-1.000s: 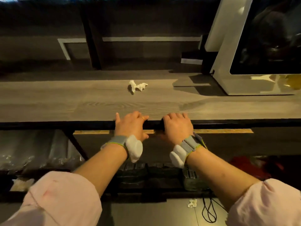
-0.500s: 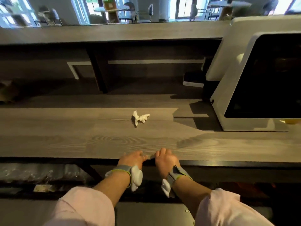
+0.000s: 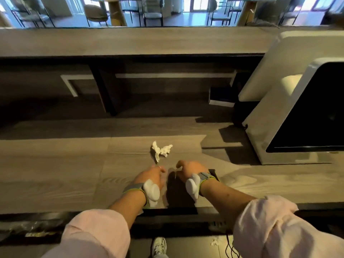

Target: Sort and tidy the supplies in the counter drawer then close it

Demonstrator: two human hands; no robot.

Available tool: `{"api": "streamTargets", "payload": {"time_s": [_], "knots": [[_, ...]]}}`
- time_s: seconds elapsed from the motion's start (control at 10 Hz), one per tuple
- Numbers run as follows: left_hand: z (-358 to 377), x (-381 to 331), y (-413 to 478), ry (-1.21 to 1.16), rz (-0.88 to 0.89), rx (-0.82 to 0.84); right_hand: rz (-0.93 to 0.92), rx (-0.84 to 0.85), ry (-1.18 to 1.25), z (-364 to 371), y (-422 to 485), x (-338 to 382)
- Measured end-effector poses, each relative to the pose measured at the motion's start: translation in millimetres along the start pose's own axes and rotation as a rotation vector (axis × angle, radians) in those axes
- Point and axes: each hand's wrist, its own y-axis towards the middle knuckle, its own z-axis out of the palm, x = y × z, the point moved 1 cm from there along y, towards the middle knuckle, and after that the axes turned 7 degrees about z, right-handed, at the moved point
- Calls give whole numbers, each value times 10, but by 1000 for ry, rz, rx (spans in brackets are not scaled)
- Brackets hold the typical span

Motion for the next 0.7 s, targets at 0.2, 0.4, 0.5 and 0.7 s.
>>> {"api": "streamTargets", "payload": {"time_s": [0.2,0.4,0.5,0.7], "knots": [[-432,166,652,76,40,-140,27,-77,229,-119,727,342],[-505,336,944,218,178,-45,-2,-90,21,-176,911,450],[-647,378,942,57,164,60,74,-20,83,-343,903,456],[-1279,249,905,-310,97,-98,120,11,700,-993,889,774]]}}
